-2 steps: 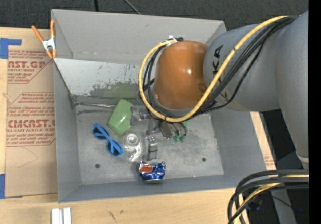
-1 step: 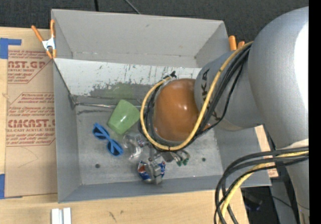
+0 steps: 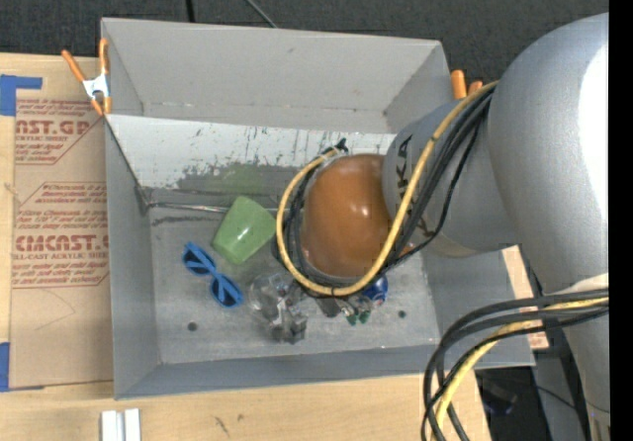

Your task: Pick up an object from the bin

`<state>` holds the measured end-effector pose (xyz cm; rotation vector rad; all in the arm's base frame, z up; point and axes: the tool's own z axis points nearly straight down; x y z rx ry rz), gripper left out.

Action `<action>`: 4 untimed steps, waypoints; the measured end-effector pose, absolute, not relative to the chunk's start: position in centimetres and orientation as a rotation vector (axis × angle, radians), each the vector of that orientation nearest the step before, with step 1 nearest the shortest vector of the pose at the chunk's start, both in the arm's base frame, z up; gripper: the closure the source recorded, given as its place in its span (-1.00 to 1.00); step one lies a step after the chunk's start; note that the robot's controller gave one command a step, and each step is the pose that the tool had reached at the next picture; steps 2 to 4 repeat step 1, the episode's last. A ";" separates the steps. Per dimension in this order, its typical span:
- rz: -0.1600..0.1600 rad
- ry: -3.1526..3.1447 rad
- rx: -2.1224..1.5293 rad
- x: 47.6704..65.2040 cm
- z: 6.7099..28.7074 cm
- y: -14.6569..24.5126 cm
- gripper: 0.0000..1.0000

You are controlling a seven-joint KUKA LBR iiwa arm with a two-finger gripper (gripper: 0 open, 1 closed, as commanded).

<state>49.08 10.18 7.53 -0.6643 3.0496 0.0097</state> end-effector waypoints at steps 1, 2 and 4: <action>0.001 3.073 -0.611 49.4 21.2 11.7 1.00; 0.001 3.073 -0.611 49.4 21.2 11.7 1.00; 0.001 3.073 -0.611 49.4 21.2 11.7 1.00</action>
Offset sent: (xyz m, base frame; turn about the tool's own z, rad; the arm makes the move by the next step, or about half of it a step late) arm 0.0018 0.0144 0.1323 0.0367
